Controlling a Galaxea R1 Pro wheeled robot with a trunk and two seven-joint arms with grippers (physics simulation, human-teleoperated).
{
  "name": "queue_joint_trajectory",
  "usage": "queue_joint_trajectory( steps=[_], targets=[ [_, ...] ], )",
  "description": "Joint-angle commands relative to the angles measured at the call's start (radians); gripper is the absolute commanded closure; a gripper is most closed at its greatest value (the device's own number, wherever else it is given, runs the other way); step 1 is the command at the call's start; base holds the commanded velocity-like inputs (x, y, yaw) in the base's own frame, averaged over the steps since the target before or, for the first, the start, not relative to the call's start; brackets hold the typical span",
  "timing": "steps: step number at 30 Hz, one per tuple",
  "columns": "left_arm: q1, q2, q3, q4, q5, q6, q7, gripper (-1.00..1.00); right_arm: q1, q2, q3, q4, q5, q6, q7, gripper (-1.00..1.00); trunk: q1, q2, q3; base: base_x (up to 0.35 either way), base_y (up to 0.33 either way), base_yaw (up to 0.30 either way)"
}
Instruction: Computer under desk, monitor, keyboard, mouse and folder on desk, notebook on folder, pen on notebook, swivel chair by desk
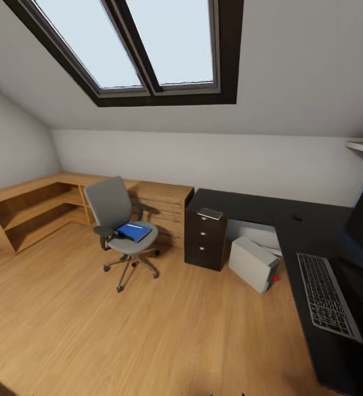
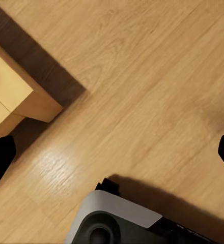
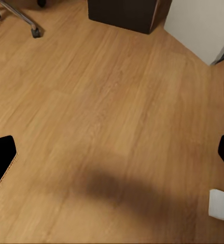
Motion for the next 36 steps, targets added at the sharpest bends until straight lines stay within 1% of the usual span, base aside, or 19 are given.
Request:
queue_joint_trajectory(
  steps=[1, 7, 8, 10, 13, 15, 16, 19, 23, 26, 30, 32, 36],
  targets=[
    [0.000, 0.001, -0.005, -0.002, 0.006, 0.004, 0.008, -1.00, -0.001, -0.001, 0.008, 0.000, -0.006, -0.008, -0.009, -1.00, 0.001, -0.001, -0.003, 0.330, 0.002, 0.185],
    [0.000, 0.001, -0.005, -0.001, 0.005, 0.004, 0.008, -1.00, -0.001, 0.000, 0.009, 0.000, -0.007, -0.071, -0.013, -1.00, 0.001, -0.001, -0.010, 0.331, 0.001, 0.166],
    [0.000, 0.001, -0.005, -0.001, 0.005, 0.004, 0.008, -1.00, -0.001, 0.000, 0.005, 0.000, -0.008, -0.086, -0.014, -1.00, 0.001, -0.001, -0.011, 0.331, 0.000, 0.144],
    [0.000, 0.001, -0.005, -0.001, 0.005, 0.004, 0.008, -1.00, -0.001, -0.001, -0.003, 0.000, -0.008, -0.089, -0.014, -1.00, 0.001, -0.001, -0.014, 0.331, 0.000, 0.143],
    [0.000, 0.002, -0.005, -0.001, 0.005, 0.004, 0.008, -1.00, -0.001, -0.001, -0.053, 0.000, -0.007, -0.093, -0.014, -1.00, 0.001, -0.001, -0.018, 0.331, 0.019, 0.142],
    [0.000, 0.002, -0.005, -0.001, 0.005, 0.004, 0.008, -1.00, -0.001, -0.001, -0.107, 0.000, -0.007, -0.094, -0.014, -1.00, 0.001, -0.001, -0.020, 0.331, 0.089, 0.141],
    [0.000, 0.002, -0.005, 0.000, 0.005, 0.004, 0.008, -1.00, -0.002, -0.001, -0.126, 0.000, -0.006, -0.095, -0.014, -1.00, 0.001, -0.001, -0.021, 0.331, 0.118, 0.141],
    [0.000, 0.003, -0.005, 0.000, 0.005, 0.004, 0.008, -1.00, -0.002, -0.003, -0.154, 0.000, -0.006, -0.095, -0.014, -1.00, 0.001, -0.001, -0.025, 0.331, 0.120, 0.139],
    [0.000, 0.003, -0.005, 0.001, 0.005, 0.004, 0.008, -1.00, -0.002, -0.004, -0.165, 0.000, -0.006, -0.095, -0.018, -1.00, 0.001, -0.001, -0.030, 0.331, 0.060, 0.138],
    [0.000, 0.002, -0.006, 0.001, 0.005, 0.004, 0.008, -1.00, -0.003, -0.007, -0.186, -0.001, -0.006, -0.095, -0.033, -1.00, 0.001, -0.001, -0.034, 0.331, 0.011, 0.137],
    [0.000, 0.001, -0.006, 0.002, 0.005, 0.004, 0.008, -1.00, -0.021, -0.025, -0.244, 0.001, -0.008, -0.095, -0.044, -1.00, 0.001, -0.001, -0.038, 0.331, -0.054, 0.100],
    [0.000, 0.001, -0.006, 0.002, 0.005, 0.004, 0.008, -1.00, -0.025, -0.029, -0.258, 0.001, -0.008, -0.096, -0.046, -1.00, 0.001, -0.001, -0.039, 0.327, -0.111, 0.033],
    [0.000, 0.002, -0.007, 0.002, 0.005, 0.004, 0.008, -1.00, -0.027, -0.031, -0.265, 0.002, -0.008, -0.097, -0.046, -1.00, 0.001, -0.001, -0.039, 0.232, -0.120, 0.011]
  ],
)
